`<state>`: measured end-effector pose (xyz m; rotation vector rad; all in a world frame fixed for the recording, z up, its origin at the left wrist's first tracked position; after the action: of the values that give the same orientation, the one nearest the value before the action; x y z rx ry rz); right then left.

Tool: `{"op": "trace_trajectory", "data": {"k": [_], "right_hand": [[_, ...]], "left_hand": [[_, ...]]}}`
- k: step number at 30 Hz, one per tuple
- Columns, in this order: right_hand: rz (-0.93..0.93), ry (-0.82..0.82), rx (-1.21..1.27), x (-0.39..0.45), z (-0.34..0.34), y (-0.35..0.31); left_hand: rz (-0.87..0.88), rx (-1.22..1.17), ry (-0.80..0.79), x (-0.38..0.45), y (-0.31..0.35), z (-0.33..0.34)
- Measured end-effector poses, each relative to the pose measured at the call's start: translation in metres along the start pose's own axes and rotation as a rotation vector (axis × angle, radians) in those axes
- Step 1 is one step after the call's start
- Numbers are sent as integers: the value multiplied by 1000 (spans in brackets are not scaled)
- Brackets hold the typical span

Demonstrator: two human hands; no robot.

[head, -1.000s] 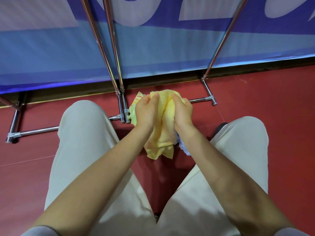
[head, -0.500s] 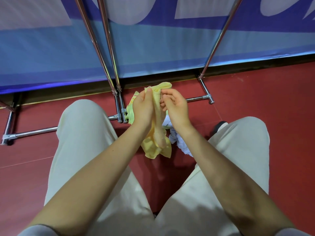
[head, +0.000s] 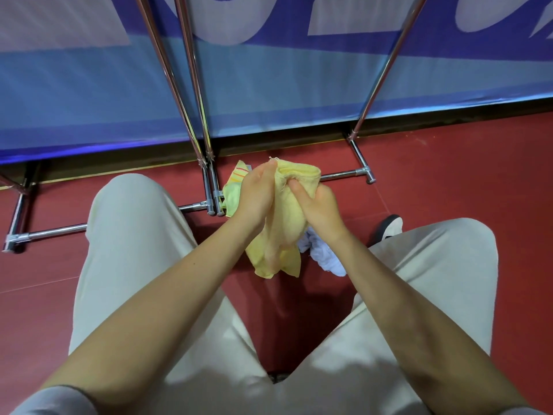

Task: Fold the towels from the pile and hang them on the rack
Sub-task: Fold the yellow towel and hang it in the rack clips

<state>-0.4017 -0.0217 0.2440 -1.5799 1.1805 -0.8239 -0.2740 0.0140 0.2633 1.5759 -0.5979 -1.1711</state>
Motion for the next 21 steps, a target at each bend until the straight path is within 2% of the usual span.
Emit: {"op": "trace_trajectory", "data": {"k": [4, 7, 13, 21], "right_hand": [[26, 127, 71, -6, -7, 4], [55, 172, 70, -10, -13, 4], [54, 122, 145, -8, -6, 7], [-41, 82, 148, 7, 20, -5]], "left_hand": [[-89, -10, -72, -13, -6, 11], [-15, 82, -135, -23, -6, 19], [74, 89, -24, -20, 6, 9], [12, -136, 101, -8, 22, -19]]}}
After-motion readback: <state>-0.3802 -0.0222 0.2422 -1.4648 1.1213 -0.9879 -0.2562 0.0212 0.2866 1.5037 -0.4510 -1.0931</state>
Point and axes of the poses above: each hand's wrist, its own x-axis towards the middle knuckle, its own z-axis out of the palm, y = z × x, the point moved 6 cm from there along x, towards the middle knuckle, and after that the axes turned 9 degrees about -z, right-handed, at the moved point
